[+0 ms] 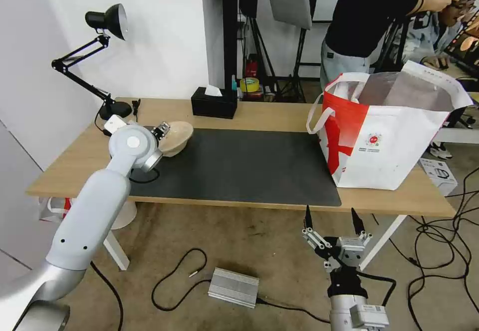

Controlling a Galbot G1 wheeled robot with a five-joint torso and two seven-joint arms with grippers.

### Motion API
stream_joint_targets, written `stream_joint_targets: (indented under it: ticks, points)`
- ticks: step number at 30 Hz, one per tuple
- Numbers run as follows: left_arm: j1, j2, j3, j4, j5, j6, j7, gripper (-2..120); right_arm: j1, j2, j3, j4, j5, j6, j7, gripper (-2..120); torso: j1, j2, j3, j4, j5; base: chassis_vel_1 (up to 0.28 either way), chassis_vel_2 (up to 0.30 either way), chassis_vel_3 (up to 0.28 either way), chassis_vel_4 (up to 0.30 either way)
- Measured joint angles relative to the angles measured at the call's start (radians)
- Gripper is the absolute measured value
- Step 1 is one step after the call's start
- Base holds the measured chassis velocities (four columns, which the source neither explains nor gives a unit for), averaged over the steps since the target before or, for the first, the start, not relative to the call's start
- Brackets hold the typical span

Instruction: Pick up the trash from the table and place it into the takeout bag.

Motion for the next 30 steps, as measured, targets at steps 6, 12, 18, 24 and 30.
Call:
stream_joint_targets:
  ticks: [6,12,18,24,30]
  points:
    - [-0.014,-0.003,0.000,0.012,-0.008,-0.003,-0.015,100,0.000,0.000,0.000,0.000,0.000,0.000,0.000,100,0.000,0.000,0.000,0.0001,0.0000,0.000,0.000,0.000,0.000]
    - [-0.032,-0.008,-0.002,0.028,-0.031,-0.003,-0.028,100,0.000,0.000,0.000,0.000,0.000,0.000,0.000,100,0.000,0.000,0.000,0.0001,0.0001,0.000,0.000,0.000,0.000]
    - [-0.031,-0.014,-0.003,0.030,-0.033,-0.002,-0.032,100,0.000,0.000,0.000,0.000,0.000,0.000,0.000,100,0.000,0.000,0.000,0.0001,0.0001,0.000,0.000,0.000,0.000]
    - [-0.031,-0.023,-0.006,0.041,-0.037,0.000,-0.034,100,0.000,0.000,0.000,0.000,0.000,0.000,0.000,100,0.000,0.000,0.000,0.0000,0.0001,0.000,0.000,0.000,0.000]
    - [-0.029,-0.033,-0.011,0.047,-0.038,-0.003,-0.036,100,0.000,0.000,0.000,0.000,0.000,0.000,0.000,100,0.000,0.000,0.000,0.0001,0.0001,0.000,0.000,0.000,0.000]
